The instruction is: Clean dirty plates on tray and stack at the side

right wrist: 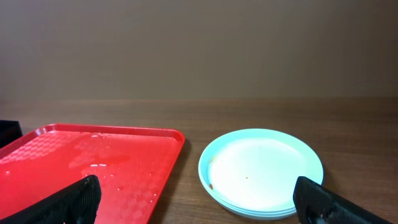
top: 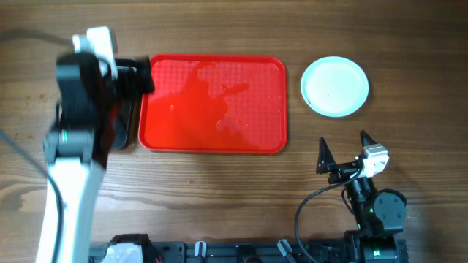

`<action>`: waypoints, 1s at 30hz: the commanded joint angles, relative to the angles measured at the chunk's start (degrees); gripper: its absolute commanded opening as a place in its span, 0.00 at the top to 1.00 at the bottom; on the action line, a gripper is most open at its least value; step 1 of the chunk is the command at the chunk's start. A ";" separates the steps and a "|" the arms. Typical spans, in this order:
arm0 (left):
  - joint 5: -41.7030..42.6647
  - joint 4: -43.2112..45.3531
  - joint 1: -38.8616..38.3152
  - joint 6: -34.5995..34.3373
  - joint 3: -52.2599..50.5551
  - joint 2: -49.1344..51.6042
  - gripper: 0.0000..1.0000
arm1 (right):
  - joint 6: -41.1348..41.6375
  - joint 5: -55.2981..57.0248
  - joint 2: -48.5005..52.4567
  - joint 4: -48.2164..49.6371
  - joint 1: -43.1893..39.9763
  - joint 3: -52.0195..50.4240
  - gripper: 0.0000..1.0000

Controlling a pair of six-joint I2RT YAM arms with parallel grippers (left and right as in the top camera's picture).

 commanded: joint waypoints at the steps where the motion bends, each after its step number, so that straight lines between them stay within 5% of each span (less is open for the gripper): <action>1: 3.41 8.76 0.26 -0.17 -18.08 -14.60 0.00 | 0.61 -0.24 -0.52 0.15 -0.24 -0.09 0.00; 6: 3.58 25.53 0.26 -0.17 -43.15 -37.88 0.00 | 0.59 -0.24 -0.52 0.15 -0.24 -0.09 0.00; 12: 2.40 26.84 0.26 -0.11 -53.79 -54.21 0.00 | 0.61 -0.24 -0.52 0.15 -0.24 -0.09 0.00; 30: 1.64 20.76 0.26 0.26 -59.41 -64.70 0.00 | 0.61 -0.24 -0.52 0.15 -0.24 -0.09 0.00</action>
